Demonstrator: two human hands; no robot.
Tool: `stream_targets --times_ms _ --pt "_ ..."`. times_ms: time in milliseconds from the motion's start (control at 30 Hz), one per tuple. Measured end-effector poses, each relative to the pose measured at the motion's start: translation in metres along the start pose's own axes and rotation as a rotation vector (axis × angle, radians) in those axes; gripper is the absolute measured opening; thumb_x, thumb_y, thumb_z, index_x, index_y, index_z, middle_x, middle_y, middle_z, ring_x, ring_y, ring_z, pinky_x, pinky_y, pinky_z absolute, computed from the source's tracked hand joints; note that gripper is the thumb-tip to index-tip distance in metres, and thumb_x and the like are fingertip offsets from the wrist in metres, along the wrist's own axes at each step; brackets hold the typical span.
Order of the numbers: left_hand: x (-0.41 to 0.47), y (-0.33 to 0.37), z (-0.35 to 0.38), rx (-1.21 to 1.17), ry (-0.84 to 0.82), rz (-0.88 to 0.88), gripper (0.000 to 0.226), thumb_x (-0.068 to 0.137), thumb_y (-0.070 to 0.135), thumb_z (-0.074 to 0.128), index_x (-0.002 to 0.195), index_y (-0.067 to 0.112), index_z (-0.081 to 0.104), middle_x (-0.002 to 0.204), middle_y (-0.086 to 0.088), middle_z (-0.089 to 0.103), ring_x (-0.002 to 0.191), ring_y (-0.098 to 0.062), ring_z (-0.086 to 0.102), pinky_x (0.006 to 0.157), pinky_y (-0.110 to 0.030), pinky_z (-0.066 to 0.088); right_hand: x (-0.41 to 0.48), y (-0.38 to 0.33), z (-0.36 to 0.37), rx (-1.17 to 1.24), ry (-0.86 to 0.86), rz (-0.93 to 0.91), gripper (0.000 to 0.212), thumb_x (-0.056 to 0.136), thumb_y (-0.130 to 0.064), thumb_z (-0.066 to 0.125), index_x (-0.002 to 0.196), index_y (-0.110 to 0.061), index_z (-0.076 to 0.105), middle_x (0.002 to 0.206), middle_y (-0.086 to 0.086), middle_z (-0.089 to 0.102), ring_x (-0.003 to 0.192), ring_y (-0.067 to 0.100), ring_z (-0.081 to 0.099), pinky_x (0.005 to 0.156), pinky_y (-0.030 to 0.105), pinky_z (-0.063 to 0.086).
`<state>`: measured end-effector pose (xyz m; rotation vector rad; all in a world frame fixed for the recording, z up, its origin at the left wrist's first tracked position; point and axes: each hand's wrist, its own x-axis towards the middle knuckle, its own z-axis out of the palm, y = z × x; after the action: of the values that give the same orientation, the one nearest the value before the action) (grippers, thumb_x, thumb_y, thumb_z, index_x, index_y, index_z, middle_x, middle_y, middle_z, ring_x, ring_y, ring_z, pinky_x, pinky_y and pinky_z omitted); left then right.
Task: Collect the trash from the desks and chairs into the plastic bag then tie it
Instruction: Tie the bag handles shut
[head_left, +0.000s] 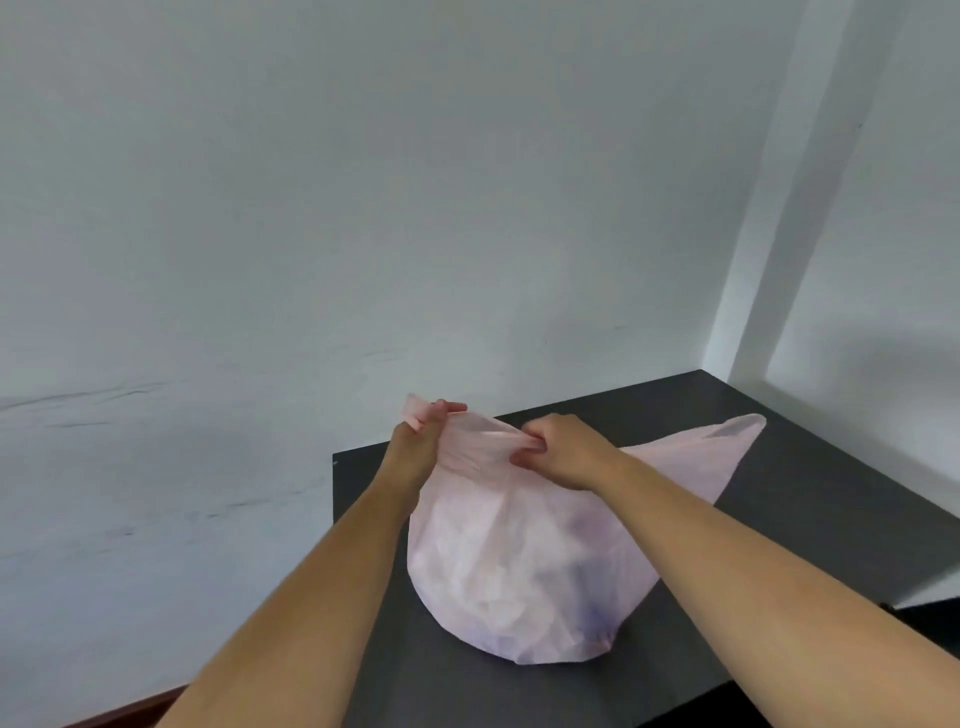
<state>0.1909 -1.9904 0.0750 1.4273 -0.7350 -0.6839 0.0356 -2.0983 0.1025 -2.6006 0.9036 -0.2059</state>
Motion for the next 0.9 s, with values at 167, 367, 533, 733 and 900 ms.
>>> stream_targets --times_ms 167,367,533,733,900 --pt "0.007 0.002 0.018 -0.133 0.138 -0.052 0.044 0.102 0.037 0.032 0.066 0.016 0.045 0.064 -0.004 0.062 0.08 -0.022 0.068 0.087 -0.038 0.048 -0.009 0.0 0.051 -0.268 -0.027 0.012 0.082 0.072 -0.074 0.054 0.138 -0.028 0.036 0.128 -0.002 0.058 0.119 0.025 0.054 0.105 0.046 0.035" --pt "0.004 0.003 0.023 -0.02 0.148 -0.095 0.048 0.102 0.038 0.032 0.059 0.017 0.033 0.045 0.007 0.026 0.047 -0.013 0.024 0.051 -0.029 0.039 -0.013 0.028 0.107 -0.468 -0.149 0.001 0.037 0.094 -0.038 0.047 0.128 -0.023 0.049 0.122 0.008 0.057 0.115 0.029 0.053 0.098 0.041 0.036" --pt "0.005 -0.003 0.022 -0.033 0.054 -0.073 0.045 0.098 0.043 0.041 0.063 0.016 0.035 0.051 0.005 0.031 0.051 -0.014 0.026 0.049 -0.026 0.028 -0.007 0.034 0.112 -0.498 -0.139 -0.02 0.032 0.093 -0.016 0.043 0.123 -0.022 0.051 0.115 0.008 0.061 0.108 0.031 0.057 0.096 0.04 0.04" --pt "-0.001 -0.034 -0.004 0.422 -0.222 0.036 0.094 0.059 0.062 0.073 0.136 0.024 0.036 0.13 0.013 0.047 0.115 -0.007 0.05 0.097 -0.03 0.046 -0.001 0.04 0.118 -0.332 -0.156 0.112 0.022 0.092 -0.027 0.049 0.11 -0.02 0.059 0.108 0.007 0.065 0.099 0.029 0.06 0.079 0.031 0.042" --pt "-0.004 -0.063 0.021 0.203 -0.196 -0.052 0.023 0.098 0.026 0.047 0.094 0.017 0.069 0.123 0.006 0.06 0.114 -0.011 0.055 0.09 -0.022 0.042 -0.003 0.046 0.123 -0.456 -0.177 0.047 0.027 0.09 -0.017 0.052 0.116 -0.017 0.055 0.113 0.006 0.062 0.105 0.029 0.058 0.088 0.035 0.046"
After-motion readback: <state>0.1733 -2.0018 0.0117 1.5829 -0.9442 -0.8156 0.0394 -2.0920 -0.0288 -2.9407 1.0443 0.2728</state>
